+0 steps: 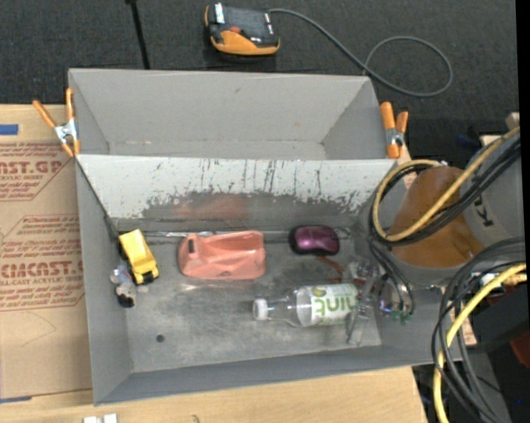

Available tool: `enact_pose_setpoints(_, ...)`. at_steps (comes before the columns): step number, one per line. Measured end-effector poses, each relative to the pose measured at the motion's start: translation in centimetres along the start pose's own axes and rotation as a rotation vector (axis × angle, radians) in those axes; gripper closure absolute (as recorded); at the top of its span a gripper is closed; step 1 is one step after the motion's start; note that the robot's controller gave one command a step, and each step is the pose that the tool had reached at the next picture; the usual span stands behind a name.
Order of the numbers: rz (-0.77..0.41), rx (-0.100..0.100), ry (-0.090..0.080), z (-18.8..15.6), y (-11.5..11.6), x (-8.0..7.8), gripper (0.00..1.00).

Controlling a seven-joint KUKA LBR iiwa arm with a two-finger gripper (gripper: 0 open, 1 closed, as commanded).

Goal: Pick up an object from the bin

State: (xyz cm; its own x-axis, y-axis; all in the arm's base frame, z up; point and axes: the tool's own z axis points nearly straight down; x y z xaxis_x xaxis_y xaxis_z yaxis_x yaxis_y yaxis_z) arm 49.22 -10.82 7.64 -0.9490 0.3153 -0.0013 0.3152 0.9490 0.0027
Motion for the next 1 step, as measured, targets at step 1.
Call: enact_pose_setpoints(1, -0.284, 0.003, 0.001, 0.53, 2.73, 0.68, 0.00)
